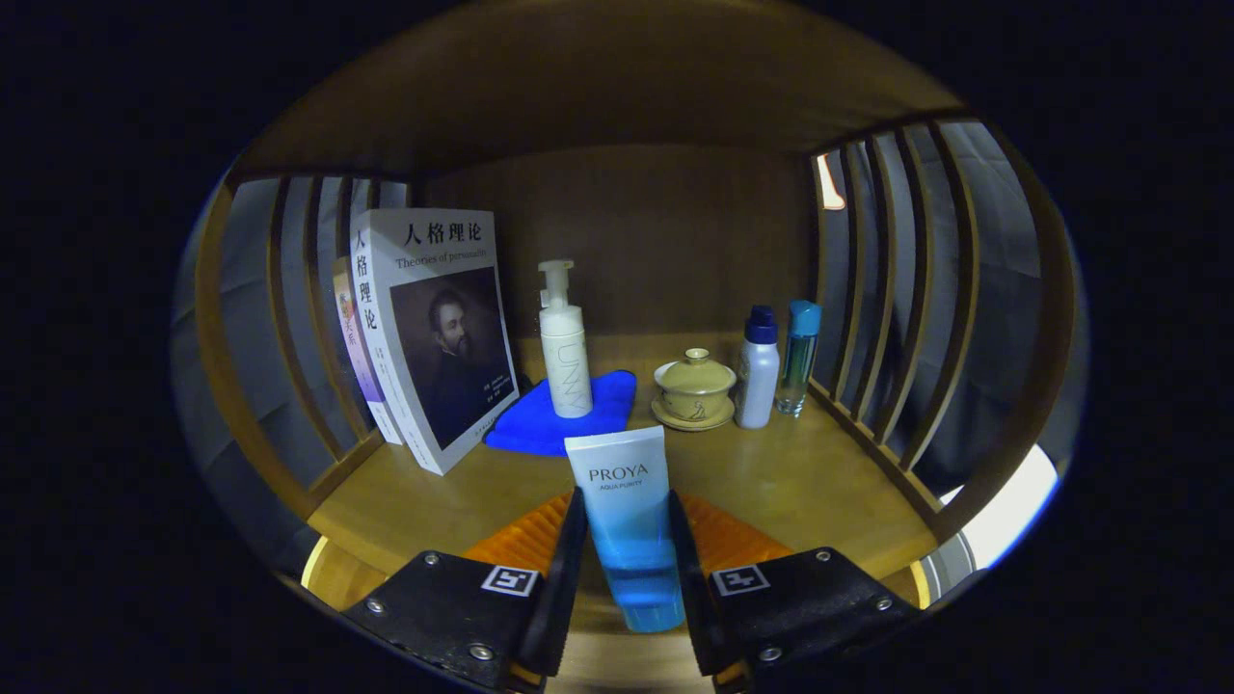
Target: Pull open the drawer, take out the items inside it, and place them on the countertop above the cabinet.
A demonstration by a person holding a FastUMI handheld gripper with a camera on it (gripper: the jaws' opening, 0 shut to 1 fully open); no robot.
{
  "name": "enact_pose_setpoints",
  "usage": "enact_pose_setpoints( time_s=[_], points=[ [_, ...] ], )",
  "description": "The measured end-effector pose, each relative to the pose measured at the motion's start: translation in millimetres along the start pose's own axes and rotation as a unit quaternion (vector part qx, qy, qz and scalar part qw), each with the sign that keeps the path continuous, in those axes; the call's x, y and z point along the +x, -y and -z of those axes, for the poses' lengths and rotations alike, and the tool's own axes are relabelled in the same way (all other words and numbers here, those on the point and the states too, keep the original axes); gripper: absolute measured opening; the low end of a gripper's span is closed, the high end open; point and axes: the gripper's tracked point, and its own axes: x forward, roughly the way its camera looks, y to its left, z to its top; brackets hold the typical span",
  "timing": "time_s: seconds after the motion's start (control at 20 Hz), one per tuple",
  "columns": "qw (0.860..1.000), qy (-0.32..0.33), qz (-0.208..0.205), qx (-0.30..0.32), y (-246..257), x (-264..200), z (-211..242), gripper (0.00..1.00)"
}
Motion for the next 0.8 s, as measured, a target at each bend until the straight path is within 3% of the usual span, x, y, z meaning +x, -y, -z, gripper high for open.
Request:
enact_pose_setpoints(
  time_s=[0.15, 0.3, 0.55, 0.8],
  points=[
    [1.000, 0.004, -0.010, -0.002, 6, 6, 0, 0.58],
    [0.999, 0.044, -0.011, 0.004, 10, -5, -14, 0.93],
    [0.994, 0.108, -0.004, 0.021, 11, -62, -31, 0.95],
    [0.990, 0.141, -0.002, 0.016, -4, -123, -18, 0.95]
  ],
)
